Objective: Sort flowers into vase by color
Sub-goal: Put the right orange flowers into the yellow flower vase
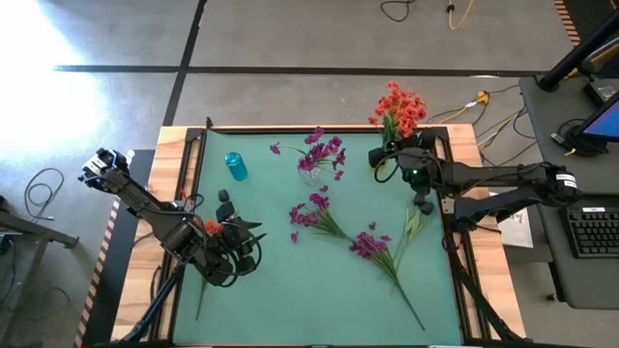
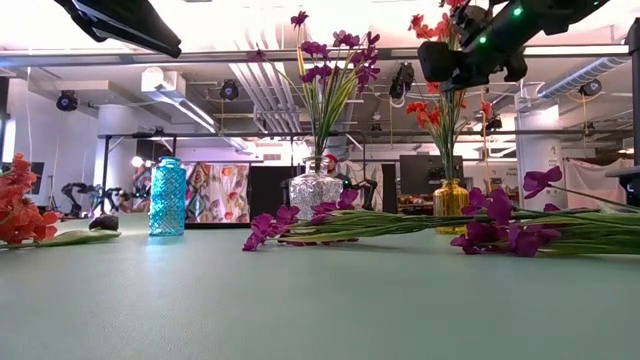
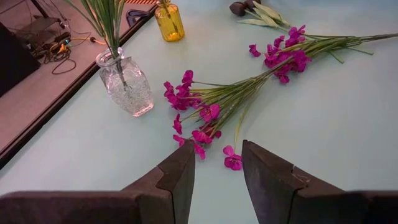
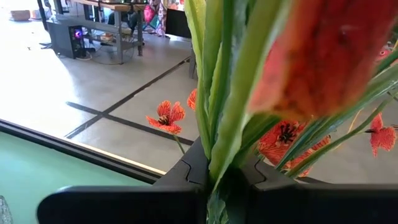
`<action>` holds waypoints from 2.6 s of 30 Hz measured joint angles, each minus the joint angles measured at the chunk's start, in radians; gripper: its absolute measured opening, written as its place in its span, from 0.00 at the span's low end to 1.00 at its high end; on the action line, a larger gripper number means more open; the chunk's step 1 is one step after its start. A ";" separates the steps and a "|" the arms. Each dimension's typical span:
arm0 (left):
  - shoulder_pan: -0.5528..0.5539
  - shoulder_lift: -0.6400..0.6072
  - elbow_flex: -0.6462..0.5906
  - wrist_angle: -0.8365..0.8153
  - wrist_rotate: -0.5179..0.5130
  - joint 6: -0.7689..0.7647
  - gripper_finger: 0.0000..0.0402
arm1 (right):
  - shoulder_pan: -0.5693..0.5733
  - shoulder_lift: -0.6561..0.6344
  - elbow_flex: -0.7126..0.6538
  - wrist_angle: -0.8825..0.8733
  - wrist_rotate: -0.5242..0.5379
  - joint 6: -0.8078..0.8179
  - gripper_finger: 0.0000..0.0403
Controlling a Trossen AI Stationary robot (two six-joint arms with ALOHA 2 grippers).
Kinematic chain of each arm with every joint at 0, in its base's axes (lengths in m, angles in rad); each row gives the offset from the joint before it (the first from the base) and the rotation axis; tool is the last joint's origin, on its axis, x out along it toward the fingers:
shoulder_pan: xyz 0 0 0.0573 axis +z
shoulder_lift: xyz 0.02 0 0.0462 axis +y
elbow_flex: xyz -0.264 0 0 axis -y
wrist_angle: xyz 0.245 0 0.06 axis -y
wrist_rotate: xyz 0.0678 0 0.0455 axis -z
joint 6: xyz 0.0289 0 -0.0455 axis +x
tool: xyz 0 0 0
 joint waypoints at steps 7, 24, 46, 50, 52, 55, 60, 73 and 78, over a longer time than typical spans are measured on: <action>0.000 0.000 0.000 -0.022 0.001 0.000 0.30 | 0.000 0.000 0.000 -0.001 0.000 0.000 0.04; 0.000 -0.104 0.003 -0.144 0.090 -0.053 0.30 | 0.000 0.000 0.000 -0.065 -0.001 0.054 0.25; 0.000 -0.191 0.001 -0.149 0.071 -0.104 0.30 | 0.005 -0.030 0.000 -0.270 -0.148 0.236 0.48; 0.000 -0.173 0.001 -0.150 0.083 -0.116 0.30 | 0.015 -0.062 0.000 -0.280 -0.194 0.253 0.49; 0.000 -0.167 0.001 -0.151 0.084 -0.127 0.30 | 0.023 -0.082 0.000 -0.279 -0.195 0.254 0.49; 0.000 -0.166 0.001 -0.151 0.111 -0.159 0.30 | 0.037 -0.112 0.000 -0.280 -0.197 0.254 0.49; 0.000 -0.163 0.001 -0.155 0.248 -0.262 0.30 | 0.064 -0.161 0.000 -0.280 -0.197 0.253 0.49; -0.002 -0.041 0.001 -0.411 0.395 -0.630 0.30 | 0.139 -0.235 0.000 -0.277 -0.205 0.251 0.49; 0.031 0.018 0.000 -0.473 0.342 -0.658 0.29 | 0.153 -0.250 0.000 -0.275 -0.239 0.251 0.49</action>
